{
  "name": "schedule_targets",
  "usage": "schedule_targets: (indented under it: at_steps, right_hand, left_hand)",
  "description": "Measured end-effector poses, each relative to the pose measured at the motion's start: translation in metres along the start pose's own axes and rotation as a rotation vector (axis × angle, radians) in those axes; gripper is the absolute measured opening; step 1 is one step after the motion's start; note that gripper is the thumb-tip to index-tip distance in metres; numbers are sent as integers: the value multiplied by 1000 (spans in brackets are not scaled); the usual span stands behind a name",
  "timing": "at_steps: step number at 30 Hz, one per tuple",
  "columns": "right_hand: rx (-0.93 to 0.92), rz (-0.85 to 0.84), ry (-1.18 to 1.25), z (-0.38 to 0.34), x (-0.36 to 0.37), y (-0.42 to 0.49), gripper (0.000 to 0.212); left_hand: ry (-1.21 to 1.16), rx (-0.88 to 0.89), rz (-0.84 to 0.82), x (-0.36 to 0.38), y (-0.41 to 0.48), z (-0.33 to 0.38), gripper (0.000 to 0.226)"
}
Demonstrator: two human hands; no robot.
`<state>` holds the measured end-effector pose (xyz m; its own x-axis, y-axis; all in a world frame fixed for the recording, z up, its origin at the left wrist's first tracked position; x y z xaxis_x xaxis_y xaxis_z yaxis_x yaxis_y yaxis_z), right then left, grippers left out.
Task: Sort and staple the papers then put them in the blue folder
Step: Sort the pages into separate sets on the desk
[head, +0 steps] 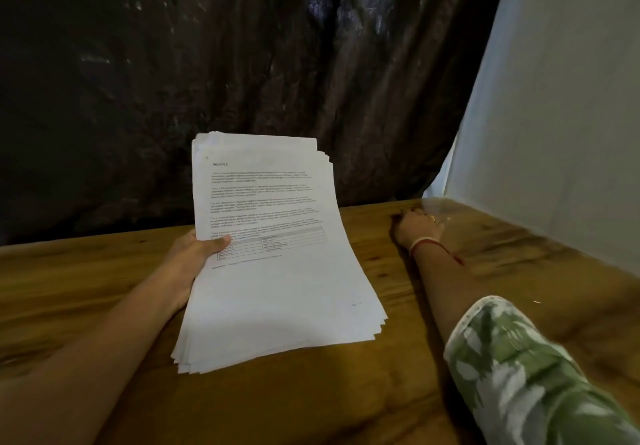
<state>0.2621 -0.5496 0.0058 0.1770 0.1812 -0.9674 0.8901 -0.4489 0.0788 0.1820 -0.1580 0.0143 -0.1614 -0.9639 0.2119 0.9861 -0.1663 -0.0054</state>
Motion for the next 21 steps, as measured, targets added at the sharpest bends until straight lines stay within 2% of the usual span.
schedule_targets:
  at_steps: [3, 12, 16, 21]
  right_hand:
    - [118, 17, -59, 21, -8, -34, 45]
    - [457, -5, -64, 100, -40, -139, 66]
    - [500, -6, -31, 124, -48, -169, 67]
    - [386, 12, -25, 124, -45, -189, 69]
  left_hand:
    - [-22, 21, -2, 5, -10, 2, 39]
    - [-59, 29, -78, 10, -50, 1, 41]
    - [-103, 21, -108, 10, -68, -3, 42]
    - [-111, 16, -128, 4, -89, -6, 42]
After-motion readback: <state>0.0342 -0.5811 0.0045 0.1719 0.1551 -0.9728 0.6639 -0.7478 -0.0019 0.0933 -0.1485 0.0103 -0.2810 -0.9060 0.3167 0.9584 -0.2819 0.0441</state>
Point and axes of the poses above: each hand's wrist, its own y-axis towards the middle knuckle, its own x-axis out of the palm, z = x × y, the point moved 4 cm from there along y, towards the middle knuckle, and after that the axes turned 8 degrees about -z, right-handed, at the moved point
